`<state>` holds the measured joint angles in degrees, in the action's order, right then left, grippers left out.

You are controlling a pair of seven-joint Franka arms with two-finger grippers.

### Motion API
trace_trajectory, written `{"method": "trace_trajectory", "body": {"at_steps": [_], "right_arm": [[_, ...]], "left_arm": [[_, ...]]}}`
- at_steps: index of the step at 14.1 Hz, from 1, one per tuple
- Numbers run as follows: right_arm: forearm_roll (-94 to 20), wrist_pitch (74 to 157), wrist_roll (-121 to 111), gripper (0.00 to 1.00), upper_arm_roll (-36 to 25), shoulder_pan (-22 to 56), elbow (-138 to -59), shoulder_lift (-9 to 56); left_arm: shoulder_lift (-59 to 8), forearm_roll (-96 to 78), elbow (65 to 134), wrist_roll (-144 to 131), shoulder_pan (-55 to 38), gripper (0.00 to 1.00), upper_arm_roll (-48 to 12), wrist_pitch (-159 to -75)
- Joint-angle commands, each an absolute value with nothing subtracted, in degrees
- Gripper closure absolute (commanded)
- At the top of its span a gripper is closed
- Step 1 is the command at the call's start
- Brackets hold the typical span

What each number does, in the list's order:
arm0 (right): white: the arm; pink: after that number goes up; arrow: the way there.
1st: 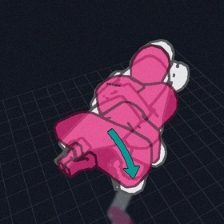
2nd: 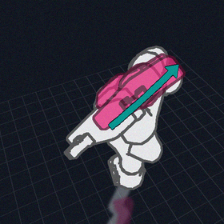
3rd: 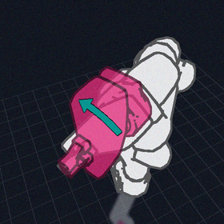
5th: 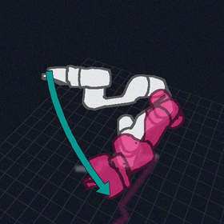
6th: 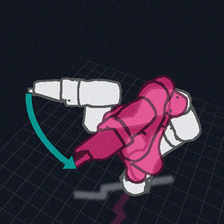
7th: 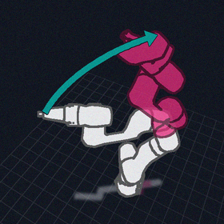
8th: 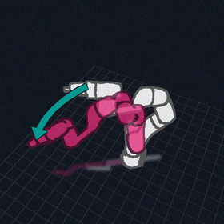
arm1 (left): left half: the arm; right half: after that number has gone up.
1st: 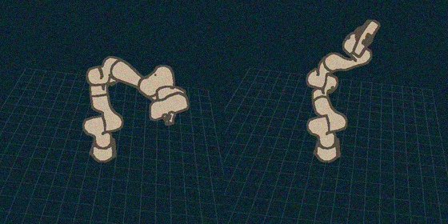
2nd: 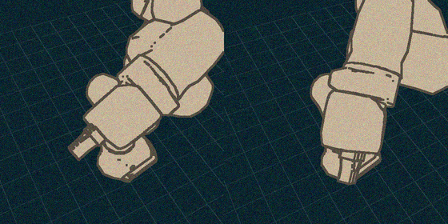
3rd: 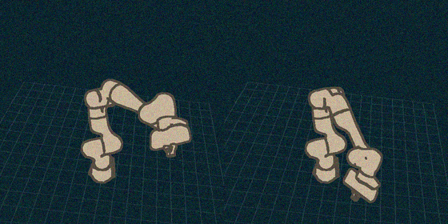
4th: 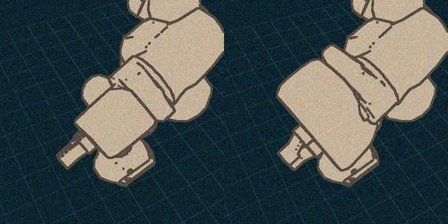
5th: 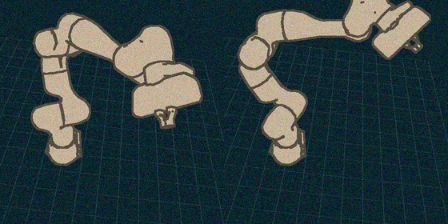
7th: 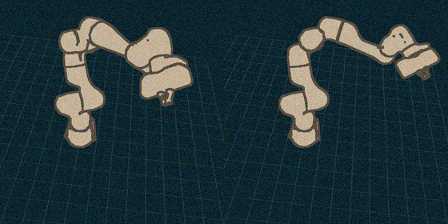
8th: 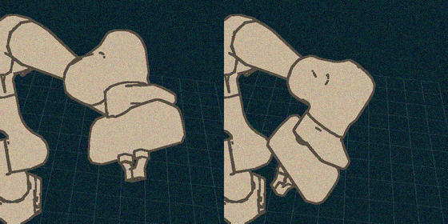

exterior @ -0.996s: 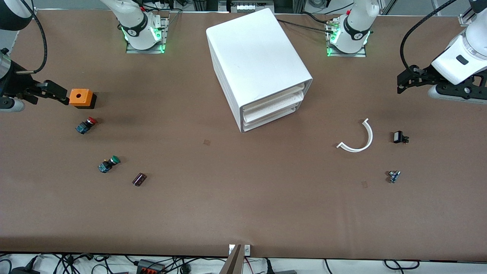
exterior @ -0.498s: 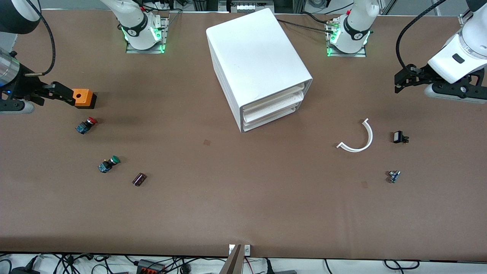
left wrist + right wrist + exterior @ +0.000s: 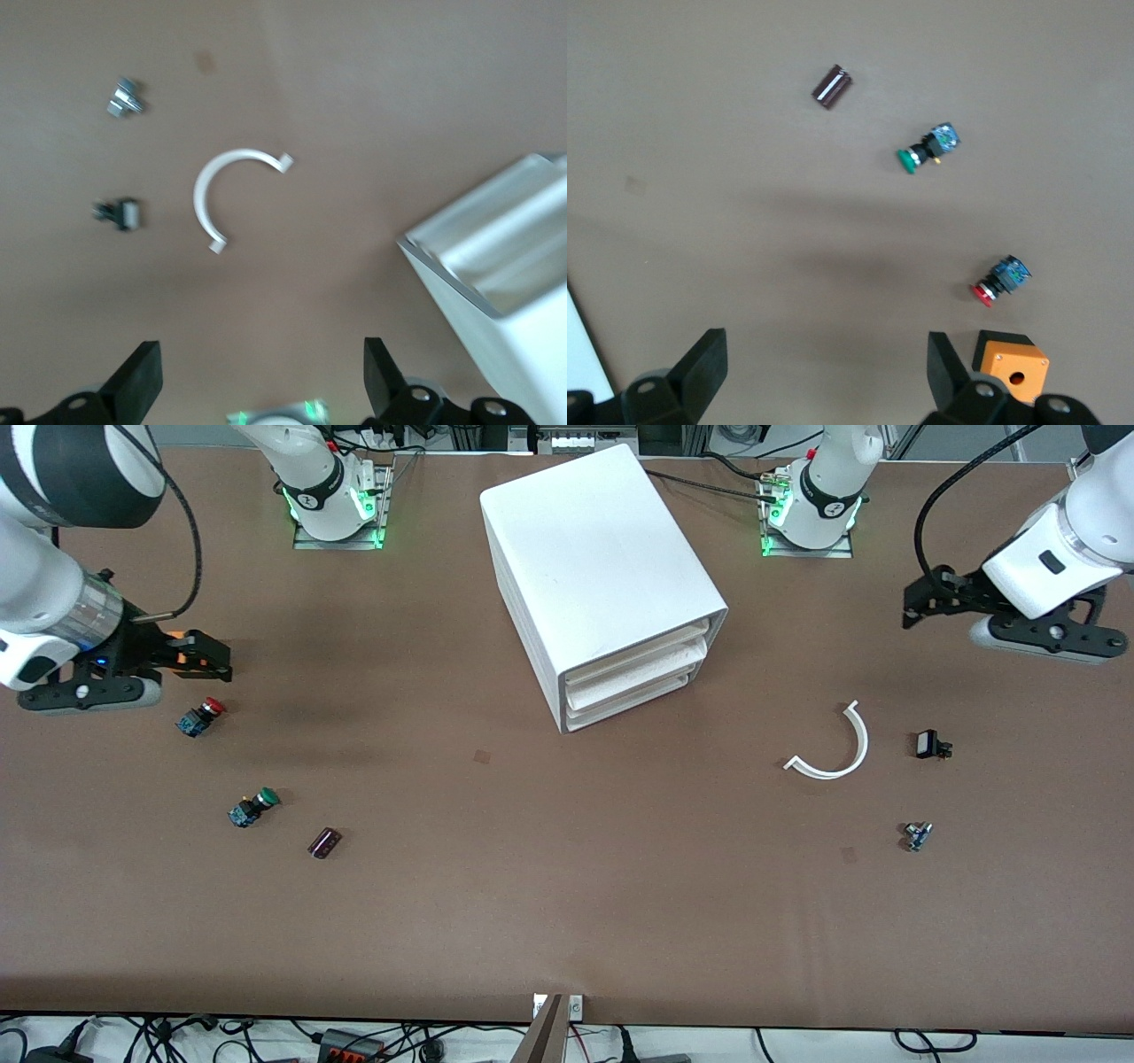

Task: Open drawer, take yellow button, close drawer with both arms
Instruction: 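Move the left gripper toward the drawer handle while the right gripper approaches, then grasp the lower drawer's front edge with the left gripper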

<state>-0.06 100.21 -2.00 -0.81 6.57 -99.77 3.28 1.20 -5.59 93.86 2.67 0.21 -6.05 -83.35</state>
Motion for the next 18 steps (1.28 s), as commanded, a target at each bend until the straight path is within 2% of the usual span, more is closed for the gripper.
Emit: {"method": "trace_trajectory", "body": {"at_steps": [1,9,15,18], "right_arm": [[-0.97,100.02,-1.41,0.00,-1.05,10.80,-96.16,6.06],[-6.59,100.37,-1.58,0.00,-1.05,17.31,-85.17,16.25],[-6.77,101.78,-1.76,0.00,-1.05,18.02,-84.99,17.14],[-6.77,101.78,-1.58,0.00,-1.14,18.10,-84.99,17.14]], "left_arm": [[-2.28,-12.46,90.70,4.13,0.00,0.00,-6.33,-76.57],[-17.73,-34.35,90.79,5.70,-2.28,0.00,-6.94,-76.81],[-27.84,-44.47,91.76,24.93,-2.55,0.00,-7.20,-84.19],[-28.57,-49.11,94.12,28.83,-2.72,0.00,-7.65,-85.17]]}}
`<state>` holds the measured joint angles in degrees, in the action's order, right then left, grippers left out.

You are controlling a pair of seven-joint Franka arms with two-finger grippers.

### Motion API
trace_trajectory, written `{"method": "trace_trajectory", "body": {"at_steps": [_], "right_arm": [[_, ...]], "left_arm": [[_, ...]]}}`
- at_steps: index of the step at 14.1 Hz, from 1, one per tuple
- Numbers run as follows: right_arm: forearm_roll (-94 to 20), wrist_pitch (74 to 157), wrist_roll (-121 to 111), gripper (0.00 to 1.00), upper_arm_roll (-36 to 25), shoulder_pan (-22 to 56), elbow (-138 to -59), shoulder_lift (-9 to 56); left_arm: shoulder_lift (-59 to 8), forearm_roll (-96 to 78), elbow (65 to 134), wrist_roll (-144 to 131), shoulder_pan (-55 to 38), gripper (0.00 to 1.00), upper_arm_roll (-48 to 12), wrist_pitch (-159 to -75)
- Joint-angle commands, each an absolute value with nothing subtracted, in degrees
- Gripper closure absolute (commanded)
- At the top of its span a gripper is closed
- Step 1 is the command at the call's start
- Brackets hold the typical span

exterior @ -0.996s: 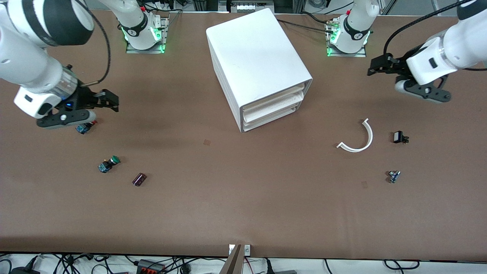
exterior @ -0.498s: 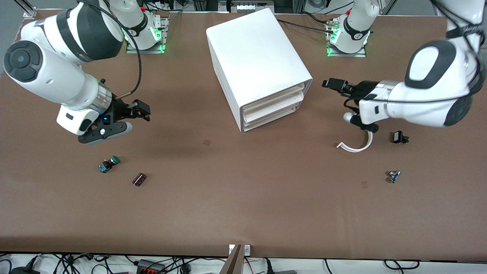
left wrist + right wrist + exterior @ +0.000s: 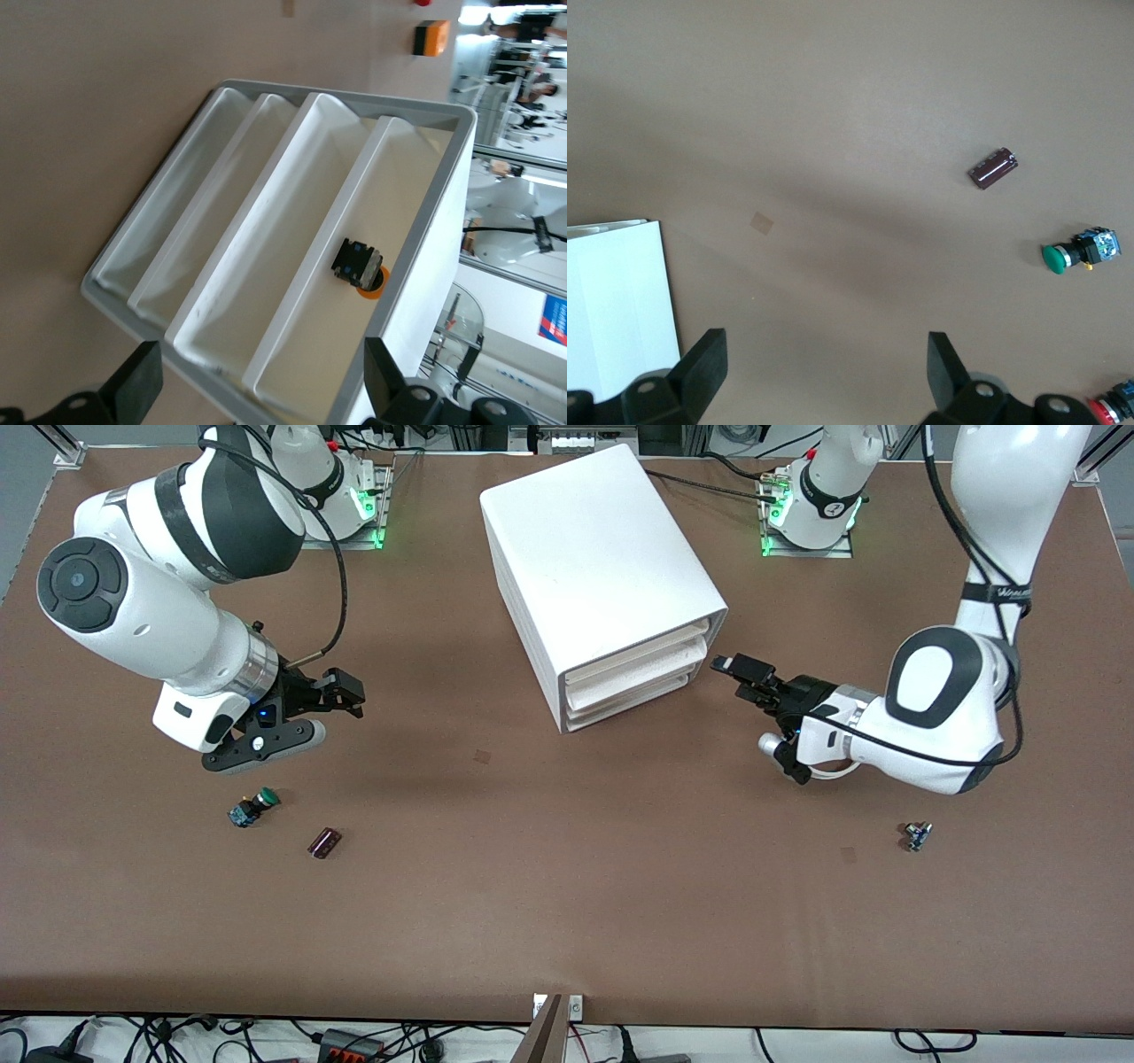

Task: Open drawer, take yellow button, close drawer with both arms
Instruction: 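Grasp the lower drawer's front edge with the left gripper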

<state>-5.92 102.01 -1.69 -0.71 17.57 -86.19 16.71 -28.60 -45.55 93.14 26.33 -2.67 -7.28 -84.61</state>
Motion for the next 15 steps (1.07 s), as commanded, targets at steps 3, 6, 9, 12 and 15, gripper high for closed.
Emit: {"method": "trace_trajectory", "body": {"at_steps": [3,6,9,12,15], "right_arm": [[-6.77,101.69,-1.58,0.00,-1.14,17.84,-84.99,17.23],[-6.77,101.69,-1.58,0.00,-1.14,17.93,-84.99,17.23],[-6.77,101.69,-1.67,0.00,-1.14,17.75,-84.99,17.23],[-6.77,101.69,-2.02,0.00,-1.14,17.49,-84.99,17.23],[-6.77,101.78,-1.58,0.00,-1.14,17.84,-84.99,17.23]], "left_arm": [[-28.57,-52.02,97.98,32.06,-3.60,0.00,-9.39,-86.04],[-27.69,-55.00,102.99,38.20,-3.43,0.00,-9.93,-88.77],[-26.02,-58.36,108.27,45.60,-3.08,0.13,-9.93,-89.82],[-25.32,-59.14,109.86,46.85,-2.73,0.49,-9.93,-89.82],[-25.14,-61.25,111.79,46.93,-2.72,0.53,-10.02,-89.74]]}}
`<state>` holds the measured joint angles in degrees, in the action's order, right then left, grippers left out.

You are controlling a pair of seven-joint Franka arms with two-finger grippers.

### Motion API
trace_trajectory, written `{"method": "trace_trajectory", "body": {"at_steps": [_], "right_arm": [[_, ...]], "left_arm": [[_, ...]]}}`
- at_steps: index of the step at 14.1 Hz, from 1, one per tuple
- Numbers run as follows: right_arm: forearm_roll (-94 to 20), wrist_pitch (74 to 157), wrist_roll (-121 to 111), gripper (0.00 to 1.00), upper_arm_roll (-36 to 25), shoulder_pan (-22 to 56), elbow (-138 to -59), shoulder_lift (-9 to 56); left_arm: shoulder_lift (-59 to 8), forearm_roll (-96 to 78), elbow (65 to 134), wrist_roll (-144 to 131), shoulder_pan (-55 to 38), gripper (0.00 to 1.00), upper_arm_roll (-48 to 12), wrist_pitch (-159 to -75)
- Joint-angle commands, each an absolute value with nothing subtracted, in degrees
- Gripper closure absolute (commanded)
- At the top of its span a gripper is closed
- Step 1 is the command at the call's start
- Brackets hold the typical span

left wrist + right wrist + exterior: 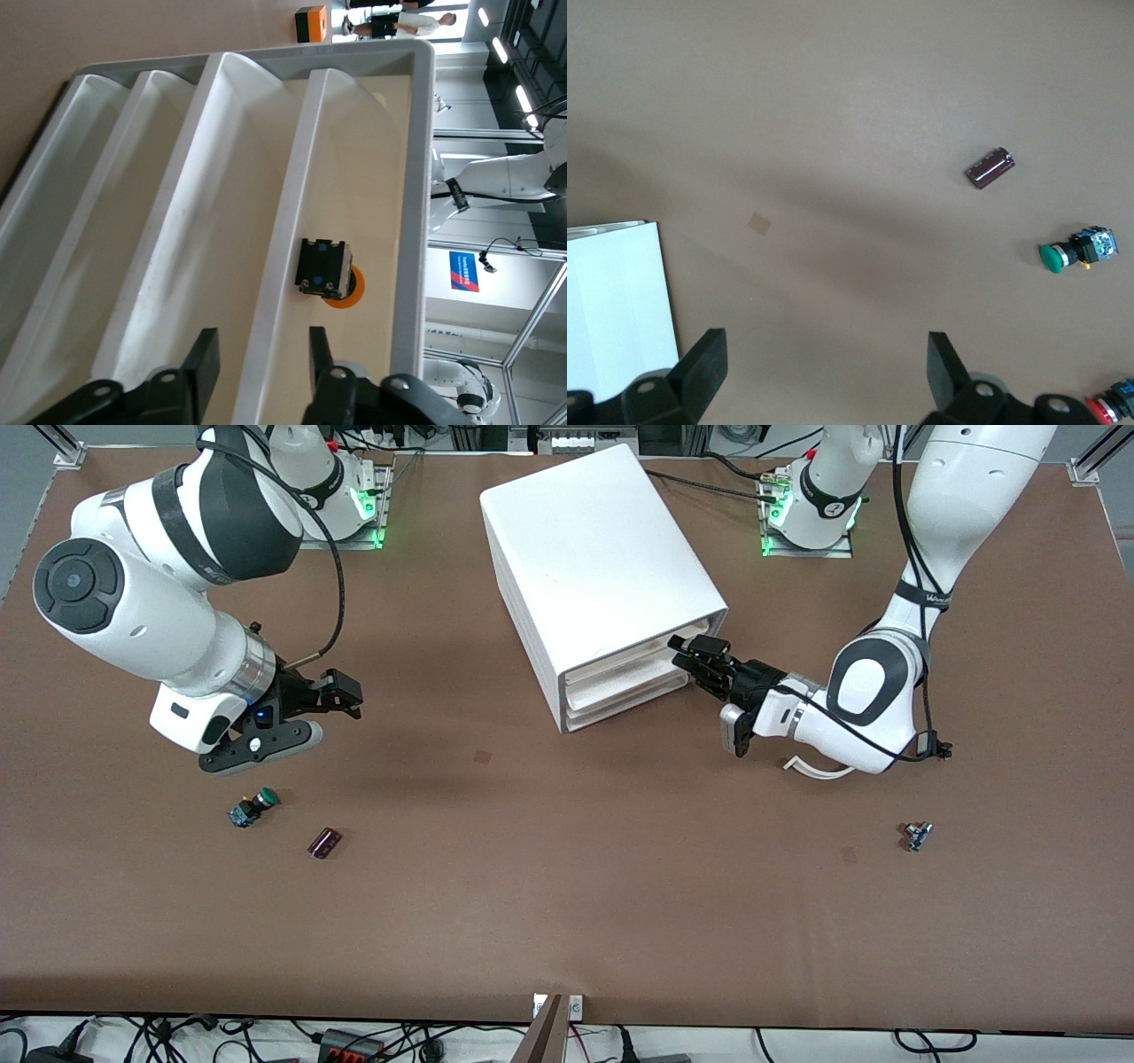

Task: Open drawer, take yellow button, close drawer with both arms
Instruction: 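Grasp the lower drawer's front edge with the left gripper, then pull the drawer open with the left gripper while the right gripper reaches in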

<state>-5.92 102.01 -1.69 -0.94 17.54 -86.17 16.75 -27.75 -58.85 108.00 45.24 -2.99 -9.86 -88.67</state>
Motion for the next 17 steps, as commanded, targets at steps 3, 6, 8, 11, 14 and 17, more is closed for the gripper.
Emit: {"method": "trace_trajectory", "body": {"at_steps": [3,6,8,11,14,17], "right_arm": [[-6.94,102.30,-1.49,0.00,-1.06,18.19,-84.99,17.31],[-10.35,105.81,-1.49,0.00,-1.05,21.17,-84.90,17.40],[-11.95,109.49,-1.58,0.00,-1.05,23.80,-84.90,17.75],[-11.95,113.29,-1.76,0.00,-1.05,27.67,-80.71,20.90],[-11.87,113.38,-0.54,0.00,-1.14,31.71,-74.28,24.86],[-11.16,113.47,7.80,0.00,-1.49,35.93,-70.59,27.85]], "left_arm": [[-25.31,-62.14,112.76,49.39,-2.99,0.57,-9.93,-89.82],[-25.40,-62.14,113.03,49.66,-3.25,0.63,-9.93,-89.82],[-25.49,-62.14,113.11,49.66,-3.43,0.63,-9.93,-89.91],[-25.14,-62.14,114.17,49.83,-3.43,0.68,-9.93,-89.82],[-25.31,-62.05,114.00,49.66,-3.34,0.93,-9.84,-89.82],[-25.84,-61.44,111.99,48.87,-3.25,0.99,-9.32,-89.91]]}}
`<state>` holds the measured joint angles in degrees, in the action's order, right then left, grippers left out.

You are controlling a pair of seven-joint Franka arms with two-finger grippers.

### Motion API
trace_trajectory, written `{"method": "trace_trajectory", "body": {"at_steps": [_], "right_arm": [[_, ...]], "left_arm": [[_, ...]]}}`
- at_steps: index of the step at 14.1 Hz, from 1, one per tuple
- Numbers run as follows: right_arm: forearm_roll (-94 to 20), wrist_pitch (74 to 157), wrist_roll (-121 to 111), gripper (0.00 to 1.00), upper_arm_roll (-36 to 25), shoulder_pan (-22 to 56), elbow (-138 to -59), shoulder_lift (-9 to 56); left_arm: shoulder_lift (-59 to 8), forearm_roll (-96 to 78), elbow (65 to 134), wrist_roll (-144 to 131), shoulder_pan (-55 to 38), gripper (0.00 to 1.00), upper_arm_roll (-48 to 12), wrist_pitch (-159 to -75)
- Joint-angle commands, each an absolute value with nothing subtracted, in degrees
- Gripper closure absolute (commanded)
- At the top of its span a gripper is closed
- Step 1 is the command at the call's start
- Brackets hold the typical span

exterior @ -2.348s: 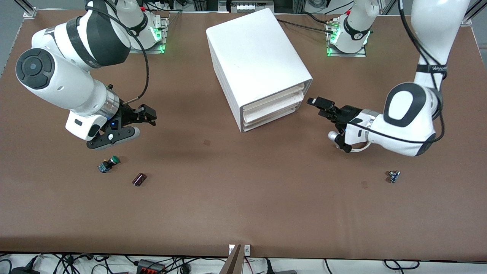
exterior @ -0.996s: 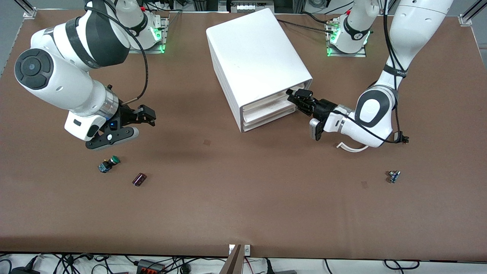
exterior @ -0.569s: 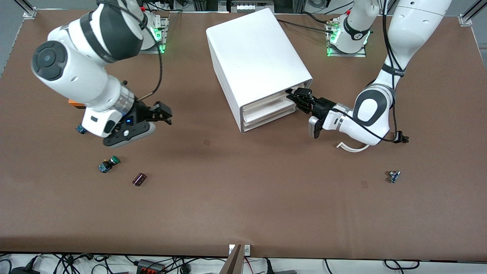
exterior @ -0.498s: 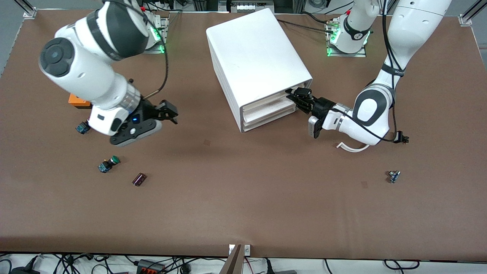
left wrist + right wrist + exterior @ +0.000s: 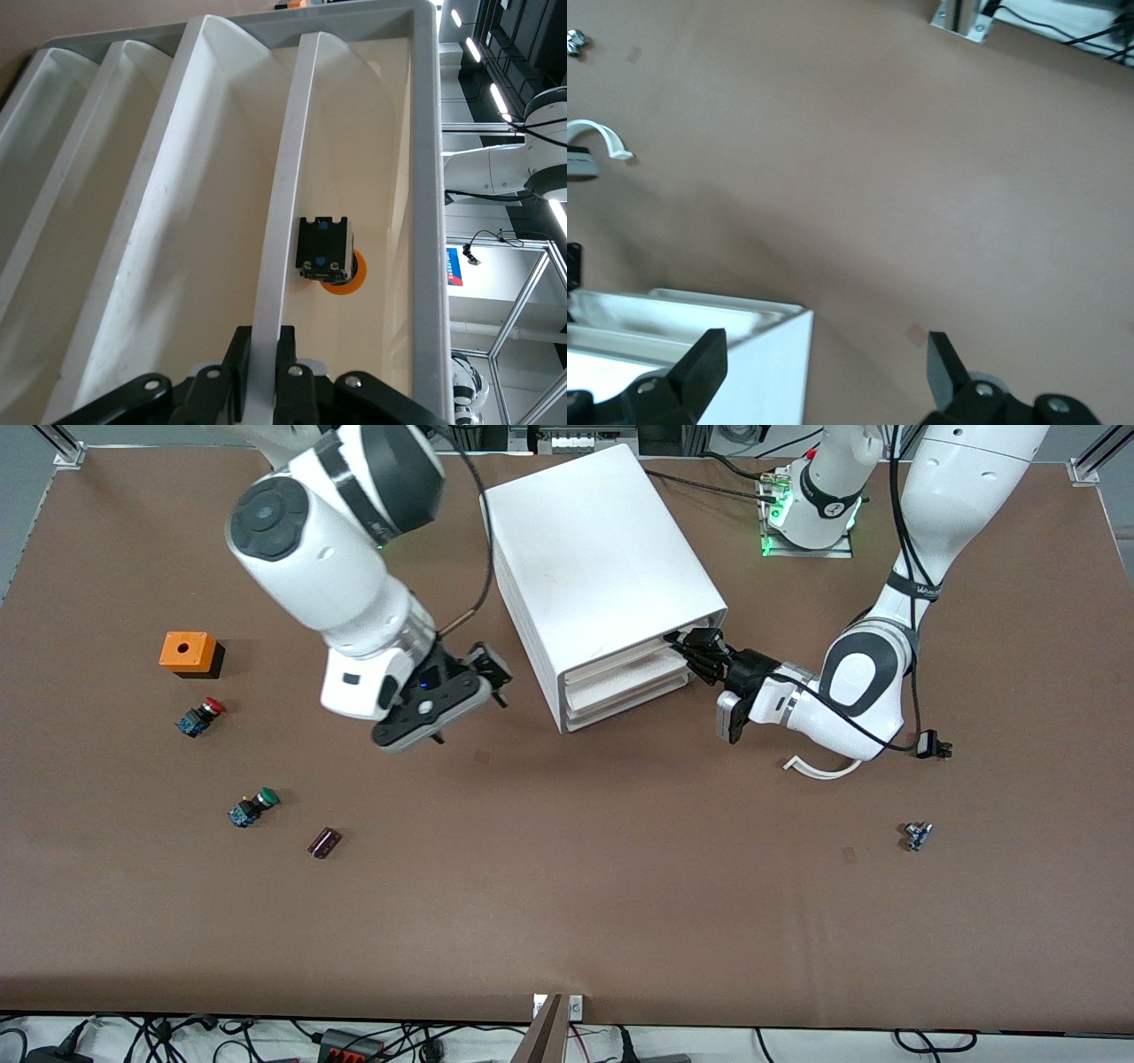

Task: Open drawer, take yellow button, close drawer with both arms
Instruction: 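Pull the drawer open with the left gripper while the right gripper reaches in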

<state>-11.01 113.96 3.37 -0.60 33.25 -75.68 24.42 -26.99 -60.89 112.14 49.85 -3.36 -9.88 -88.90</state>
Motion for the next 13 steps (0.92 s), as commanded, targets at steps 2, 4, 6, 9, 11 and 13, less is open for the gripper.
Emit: {"method": "trace_trajectory", "body": {"at_steps": [2,4,6,9,11,13], "right_arm": [[-11.16,113.47,10.98,0.00,-1.49,37.70,-67.77,29.87],[-10.46,113.64,13.96,0.00,-1.58,40.24,-64.88,31.98],[-7.75,114.69,19.05,0.00,-1.67,42.79,-62.24,33.92],[-5.80,118.46,21.88,0.00,-1.67,45.17,-62.05,35.85],[-5.71,120.40,21.97,0.00,-1.58,45.53,-62.05,37.00],[-5.54,120.41,21.97,0.00,-1.67,46.57,-62.05,37.44]], "left_arm": [[-27.50,-60.39,108.12,48.52,-2.90,0.99,-8.62,-89.91],[-31.27,-56.45,101.55,48.60,-3.08,0.99,-6.60,-89.91],[-34.52,-55.02,96.61,48.52,-2.99,0.99,-5.55,-89.91],[-38.13,-55.02,92.04,48.52,-2.99,0.99,-3.70,-89.91],[-39.90,-55.02,89.31,48.52,-3.08,0.99,-2.73,-89.91],[-40.25,-54.93,88.33,48.52,-3.08,0.99,-2.11,-89.91]]}}
